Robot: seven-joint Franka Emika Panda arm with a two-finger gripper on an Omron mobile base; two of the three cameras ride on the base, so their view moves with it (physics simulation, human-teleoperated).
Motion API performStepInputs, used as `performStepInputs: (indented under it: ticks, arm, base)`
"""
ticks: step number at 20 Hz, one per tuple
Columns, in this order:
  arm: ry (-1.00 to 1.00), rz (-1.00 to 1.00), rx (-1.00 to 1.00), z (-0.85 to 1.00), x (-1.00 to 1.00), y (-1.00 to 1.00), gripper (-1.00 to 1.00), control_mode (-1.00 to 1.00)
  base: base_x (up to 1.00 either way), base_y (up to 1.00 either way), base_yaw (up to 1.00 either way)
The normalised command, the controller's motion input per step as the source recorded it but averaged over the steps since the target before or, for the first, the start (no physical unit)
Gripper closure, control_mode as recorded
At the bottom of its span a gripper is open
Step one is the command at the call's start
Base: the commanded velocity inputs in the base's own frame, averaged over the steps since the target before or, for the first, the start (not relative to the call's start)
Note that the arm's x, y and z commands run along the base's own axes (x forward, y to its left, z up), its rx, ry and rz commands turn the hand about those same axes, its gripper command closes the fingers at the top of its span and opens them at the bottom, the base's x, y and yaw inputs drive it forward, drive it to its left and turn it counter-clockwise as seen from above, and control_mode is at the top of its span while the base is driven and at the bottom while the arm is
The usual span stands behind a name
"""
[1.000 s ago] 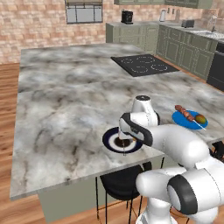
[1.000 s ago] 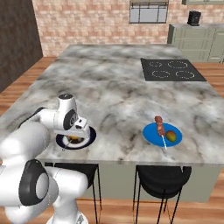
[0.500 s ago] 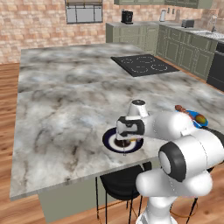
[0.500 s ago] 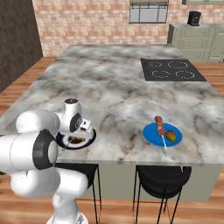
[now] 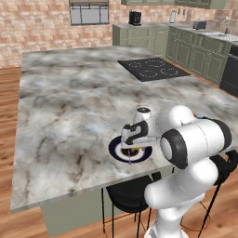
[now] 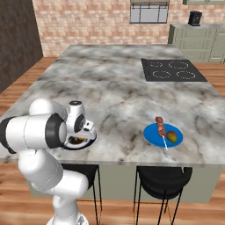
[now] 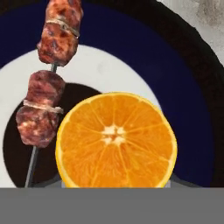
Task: Pick up the mango and orange from the fridge and place one fruit on each plate on the dining counter.
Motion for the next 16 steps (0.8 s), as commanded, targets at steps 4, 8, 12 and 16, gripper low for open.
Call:
performStepInputs:
  ticks: [4, 8, 12, 16]
  arm:
    - [0.00, 0.00, 0.00, 0.14, -0.07, 0.00, -1.00, -1.00]
    - [0.00, -0.01, 0.00, 0.43, -0.27, 0.00, -1.00, -1.00]
    - [-0.01, -0.03, 0.00, 0.57, -0.37, -0.01, -1.00, -1.00]
    - [-0.08, -0.03, 0.00, 0.63, -0.51, -0.04, -1.00, -1.00]
  base:
    - [0.00, 0.00, 0.00]
    - [0.00, 0.00, 0.00]
    - [0.00, 0.00, 0.00]
    - [0.00, 0.00, 0.00]
